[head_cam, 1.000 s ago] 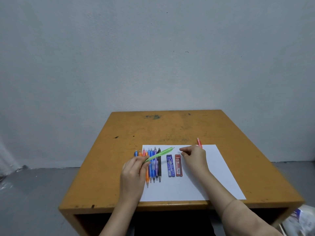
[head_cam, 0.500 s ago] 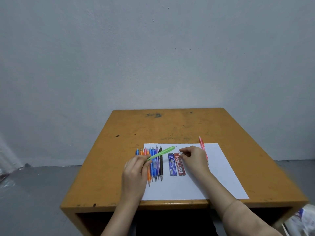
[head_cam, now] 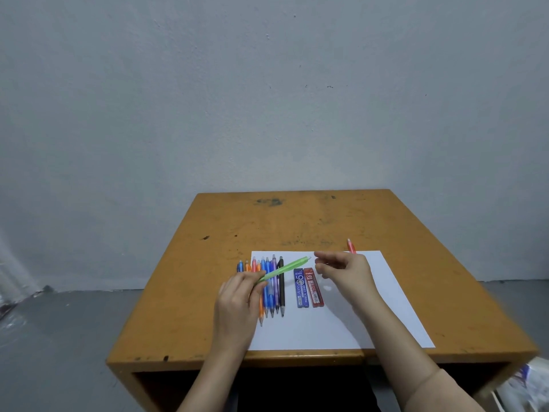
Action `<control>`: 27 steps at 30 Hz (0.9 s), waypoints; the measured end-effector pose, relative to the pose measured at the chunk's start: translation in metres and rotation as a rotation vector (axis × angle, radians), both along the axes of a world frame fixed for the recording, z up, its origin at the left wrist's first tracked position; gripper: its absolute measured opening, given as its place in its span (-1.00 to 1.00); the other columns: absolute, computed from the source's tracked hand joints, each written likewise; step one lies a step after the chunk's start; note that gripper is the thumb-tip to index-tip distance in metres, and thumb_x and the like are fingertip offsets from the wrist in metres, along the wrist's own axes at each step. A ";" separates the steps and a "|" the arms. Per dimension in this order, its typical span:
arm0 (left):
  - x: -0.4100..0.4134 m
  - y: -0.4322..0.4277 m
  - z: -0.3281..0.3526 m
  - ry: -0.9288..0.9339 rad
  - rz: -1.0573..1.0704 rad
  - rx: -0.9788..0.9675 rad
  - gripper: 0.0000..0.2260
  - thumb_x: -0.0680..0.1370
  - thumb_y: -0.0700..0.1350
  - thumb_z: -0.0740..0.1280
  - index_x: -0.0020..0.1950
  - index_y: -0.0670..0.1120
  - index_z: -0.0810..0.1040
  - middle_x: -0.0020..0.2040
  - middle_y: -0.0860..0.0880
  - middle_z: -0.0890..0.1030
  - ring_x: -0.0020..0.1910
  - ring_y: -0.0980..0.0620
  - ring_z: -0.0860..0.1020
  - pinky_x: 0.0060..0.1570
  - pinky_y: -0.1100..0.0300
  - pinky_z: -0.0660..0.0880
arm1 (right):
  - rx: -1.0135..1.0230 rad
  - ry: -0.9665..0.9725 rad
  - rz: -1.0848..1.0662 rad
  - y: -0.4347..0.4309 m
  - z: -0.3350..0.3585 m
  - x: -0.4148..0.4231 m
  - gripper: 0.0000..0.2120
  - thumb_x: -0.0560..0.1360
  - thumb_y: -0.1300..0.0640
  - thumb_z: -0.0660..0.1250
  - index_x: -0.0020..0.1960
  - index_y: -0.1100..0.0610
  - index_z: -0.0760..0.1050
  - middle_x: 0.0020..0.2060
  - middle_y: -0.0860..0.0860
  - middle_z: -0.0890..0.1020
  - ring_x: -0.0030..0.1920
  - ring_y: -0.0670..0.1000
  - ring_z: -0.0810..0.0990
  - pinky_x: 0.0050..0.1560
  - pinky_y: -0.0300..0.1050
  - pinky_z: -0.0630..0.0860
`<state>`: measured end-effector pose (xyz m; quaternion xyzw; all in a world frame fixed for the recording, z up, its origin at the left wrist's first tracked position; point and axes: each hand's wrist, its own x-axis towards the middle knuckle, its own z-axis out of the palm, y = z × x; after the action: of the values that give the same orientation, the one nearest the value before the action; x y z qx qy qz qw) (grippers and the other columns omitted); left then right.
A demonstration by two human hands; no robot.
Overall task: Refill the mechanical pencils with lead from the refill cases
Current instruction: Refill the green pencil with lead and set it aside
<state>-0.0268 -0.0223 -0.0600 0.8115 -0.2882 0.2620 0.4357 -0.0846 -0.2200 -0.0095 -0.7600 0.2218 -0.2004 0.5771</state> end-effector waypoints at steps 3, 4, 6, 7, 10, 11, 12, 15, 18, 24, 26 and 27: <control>0.000 0.000 0.000 0.006 -0.004 0.006 -0.79 0.46 -0.26 0.43 0.09 -0.11 0.64 -0.05 0.06 0.61 -0.01 0.24 0.44 -0.16 0.11 0.58 | 0.154 -0.057 0.069 0.007 0.008 -0.006 -0.78 0.45 0.35 0.40 0.07 0.19 0.62 -0.12 0.07 0.69 -0.18 -0.12 0.65 -0.26 -0.35 0.52; 0.000 0.000 0.000 0.006 -0.006 0.006 -0.79 0.46 -0.25 0.42 0.09 -0.11 0.64 -0.05 0.06 0.61 -0.01 0.24 0.44 -0.15 0.13 0.57 | 0.177 -0.066 0.079 0.009 0.010 -0.007 -0.80 0.45 0.33 0.41 0.06 0.18 0.62 -0.13 0.07 0.69 -0.22 -0.14 0.65 -0.28 -0.35 0.51; -0.001 0.000 0.001 0.007 -0.009 0.003 -0.79 0.46 -0.25 0.42 0.09 -0.11 0.63 -0.05 0.06 0.61 0.00 0.23 0.44 -0.14 0.14 0.57 | 0.188 -0.071 0.071 0.011 0.012 -0.008 -0.85 0.46 0.29 0.42 0.02 0.17 0.63 -0.17 0.06 0.70 -0.29 -0.18 0.64 -0.29 -0.35 0.51; -0.001 0.000 0.001 0.004 -0.010 0.002 -0.79 0.46 -0.25 0.42 0.09 -0.11 0.63 -0.05 0.06 0.61 0.00 0.23 0.44 -0.14 0.14 0.57 | 0.186 -0.073 0.064 0.012 0.013 -0.008 -0.87 0.46 0.28 0.41 0.00 0.17 0.64 -0.20 0.05 0.70 -0.31 -0.19 0.63 -0.28 -0.35 0.51; -0.001 0.000 0.000 -0.011 -0.010 0.005 -0.78 0.45 -0.26 0.43 0.08 -0.12 0.64 -0.06 0.05 0.62 -0.01 0.24 0.44 -0.16 0.13 0.57 | 0.180 -0.090 0.054 0.013 0.014 -0.007 -0.92 0.47 0.27 0.40 -0.06 0.20 0.66 -0.27 0.05 0.69 -0.35 -0.20 0.61 -0.29 -0.35 0.50; -0.001 0.000 0.000 -0.009 -0.009 0.005 -0.78 0.45 -0.26 0.43 0.08 -0.12 0.64 -0.05 0.05 0.62 -0.01 0.24 0.44 -0.17 0.13 0.58 | 0.176 -0.093 0.054 0.013 0.014 -0.007 -0.93 0.47 0.28 0.40 -0.07 0.21 0.66 -0.29 0.04 0.69 -0.36 -0.20 0.61 -0.29 -0.36 0.50; -0.001 0.000 0.000 -0.009 -0.007 0.005 -0.78 0.45 -0.25 0.43 0.08 -0.12 0.64 -0.05 0.04 0.62 0.00 0.24 0.43 -0.17 0.13 0.58 | 0.171 -0.090 0.051 0.013 0.014 -0.007 -0.93 0.47 0.28 0.40 -0.08 0.21 0.66 -0.30 0.03 0.69 -0.36 -0.20 0.60 -0.29 -0.36 0.50; 0.000 0.000 -0.002 -0.039 -0.007 0.011 -0.81 0.46 -0.26 0.43 0.05 -0.13 0.64 -0.06 0.03 0.63 -0.02 0.23 0.44 -0.16 0.20 0.54 | 0.148 -0.076 0.037 0.012 0.013 -0.007 -0.94 0.48 0.26 0.40 -0.12 0.19 0.65 -0.31 0.02 0.68 -0.37 -0.22 0.58 -0.26 -0.35 0.49; 0.002 0.000 -0.003 -0.048 -0.012 0.030 -0.80 0.45 -0.28 0.45 0.05 -0.12 0.64 -0.07 0.05 0.62 -0.04 0.21 0.46 -0.13 0.24 0.46 | 0.134 -0.080 0.035 0.012 0.011 -0.006 -0.92 0.49 0.27 0.39 -0.16 0.17 0.65 -0.34 0.02 0.66 -0.39 -0.21 0.56 -0.25 -0.36 0.48; 0.003 0.001 -0.002 0.025 0.020 -0.034 -0.80 0.48 -0.25 0.42 0.09 -0.11 0.64 -0.05 0.20 0.51 -0.03 0.23 0.47 -0.17 0.06 0.58 | 0.122 -0.124 -0.050 0.000 0.010 -0.002 -0.91 0.52 0.25 0.35 -0.09 0.20 0.63 -0.34 0.09 0.68 -0.32 -0.07 0.61 0.11 -0.17 0.48; 0.003 0.001 -0.002 0.038 0.019 -0.038 -0.80 0.48 -0.25 0.42 0.09 -0.11 0.64 -0.05 0.20 0.50 -0.02 0.24 0.46 -0.17 0.05 0.59 | 0.095 -0.110 -0.082 -0.006 0.008 0.000 -0.90 0.53 0.28 0.33 -0.06 0.25 0.63 -0.33 0.09 0.67 -0.32 -0.06 0.61 0.03 -0.19 0.52; 0.003 0.001 -0.002 0.038 0.016 -0.034 -0.79 0.47 -0.25 0.42 0.09 -0.11 0.63 -0.05 0.20 0.50 -0.01 0.25 0.45 -0.16 0.06 0.59 | 0.079 -0.098 -0.100 -0.009 0.006 0.001 -0.89 0.53 0.30 0.32 -0.05 0.28 0.62 -0.33 0.09 0.66 -0.32 -0.04 0.60 -0.02 -0.18 0.54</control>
<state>-0.0243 -0.0217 -0.0621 0.8109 -0.2691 0.2550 0.4528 -0.0833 -0.2291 -0.0036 -0.7138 0.2386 -0.2572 0.6062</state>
